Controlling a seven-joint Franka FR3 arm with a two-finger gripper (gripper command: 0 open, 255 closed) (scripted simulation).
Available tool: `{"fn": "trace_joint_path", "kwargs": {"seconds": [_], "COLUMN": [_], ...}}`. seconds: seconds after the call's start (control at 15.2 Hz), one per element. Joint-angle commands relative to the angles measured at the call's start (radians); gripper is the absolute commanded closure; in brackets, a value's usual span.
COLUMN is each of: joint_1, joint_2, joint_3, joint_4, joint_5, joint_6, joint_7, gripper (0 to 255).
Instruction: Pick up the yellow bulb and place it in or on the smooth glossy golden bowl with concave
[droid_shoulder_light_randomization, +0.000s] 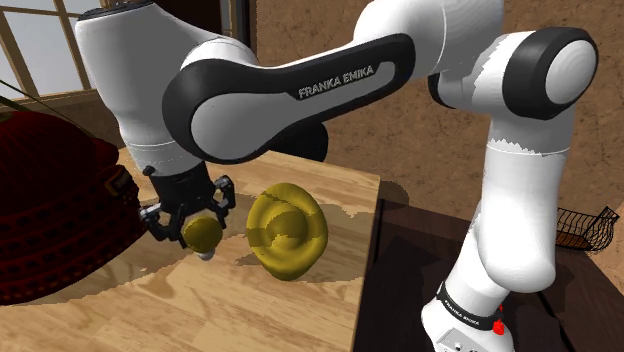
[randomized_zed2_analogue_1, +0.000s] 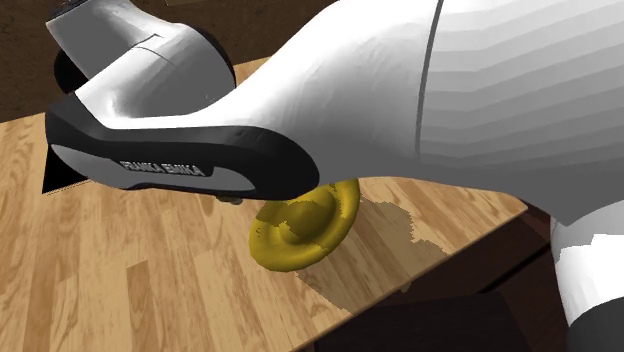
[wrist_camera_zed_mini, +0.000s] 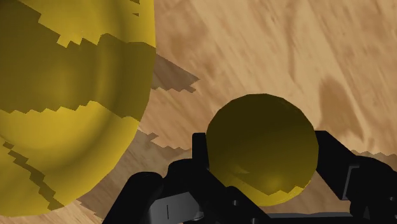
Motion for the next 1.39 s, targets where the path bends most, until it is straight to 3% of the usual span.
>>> {"fn": "trace_joint_path", "kwargs": {"seconds": [0.0, 1.32], "joint_1": [0.004, 0.056], "joint_2": [-0.001, 0.029], "joint_3": [0.002, 0.010], "joint_4": [0.029, 0.338], "joint_5": [0.003, -0.011], "joint_6": [-0.030, -0.309], "joint_7": [-0.005, -0.043], "gripper": [255, 255]}}
